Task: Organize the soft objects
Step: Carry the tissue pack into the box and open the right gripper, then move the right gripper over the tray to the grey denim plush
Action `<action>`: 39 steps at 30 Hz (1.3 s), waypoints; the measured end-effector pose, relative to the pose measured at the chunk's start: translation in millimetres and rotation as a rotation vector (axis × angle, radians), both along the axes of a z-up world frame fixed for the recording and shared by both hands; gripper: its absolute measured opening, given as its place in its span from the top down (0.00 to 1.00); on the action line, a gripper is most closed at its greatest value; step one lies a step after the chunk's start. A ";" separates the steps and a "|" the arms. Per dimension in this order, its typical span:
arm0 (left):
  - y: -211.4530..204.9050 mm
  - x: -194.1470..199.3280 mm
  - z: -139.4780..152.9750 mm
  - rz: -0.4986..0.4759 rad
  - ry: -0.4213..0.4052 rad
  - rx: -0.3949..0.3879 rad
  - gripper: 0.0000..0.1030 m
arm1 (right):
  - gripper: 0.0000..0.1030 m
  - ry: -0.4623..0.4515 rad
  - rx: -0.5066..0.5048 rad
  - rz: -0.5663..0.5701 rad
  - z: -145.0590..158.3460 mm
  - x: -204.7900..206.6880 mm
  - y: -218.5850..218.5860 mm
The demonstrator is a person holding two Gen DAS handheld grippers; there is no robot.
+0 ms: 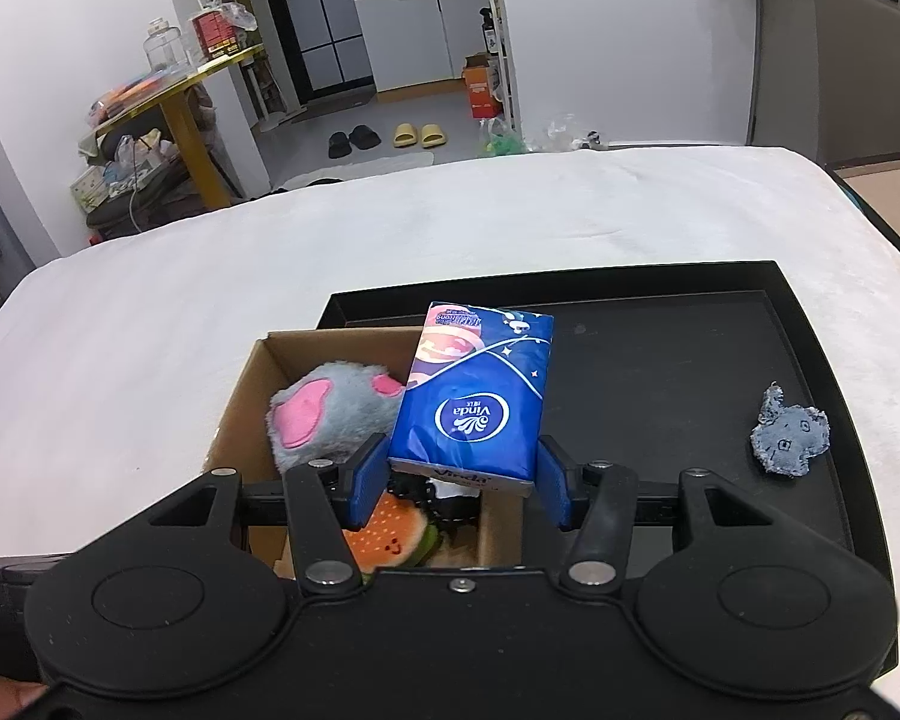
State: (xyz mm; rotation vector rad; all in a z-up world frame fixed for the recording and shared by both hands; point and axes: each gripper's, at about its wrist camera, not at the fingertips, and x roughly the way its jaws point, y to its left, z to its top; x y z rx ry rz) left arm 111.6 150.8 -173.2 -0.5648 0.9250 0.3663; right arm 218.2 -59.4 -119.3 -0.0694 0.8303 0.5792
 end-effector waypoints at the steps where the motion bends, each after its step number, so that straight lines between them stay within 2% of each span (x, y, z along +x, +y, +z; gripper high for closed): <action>1: 0.8 -0.9 -0.7 0.003 0.000 -0.008 0.83 | 0.50 -0.001 -0.001 0.001 0.6 -1.8 0.8; 18: 2.8 -2.0 -0.9 0.003 -0.016 -0.037 0.82 | 0.50 0.006 -0.018 0.048 2.5 -18.7 17.4; 20: 2.8 -1.9 -1.0 0.003 -0.016 -0.037 0.82 | 0.48 0.026 -0.023 0.060 0.9 -18.2 18.7; 23: 3.2 -1.5 -1.1 0.002 -0.015 -0.038 0.82 | 0.34 0.032 -0.041 0.035 0.0 -17.1 17.9; 39: -4.1 0.5 3.5 0.017 -0.011 0.002 0.82 | 0.33 0.033 -0.039 -0.011 -1.9 -8.2 -0.2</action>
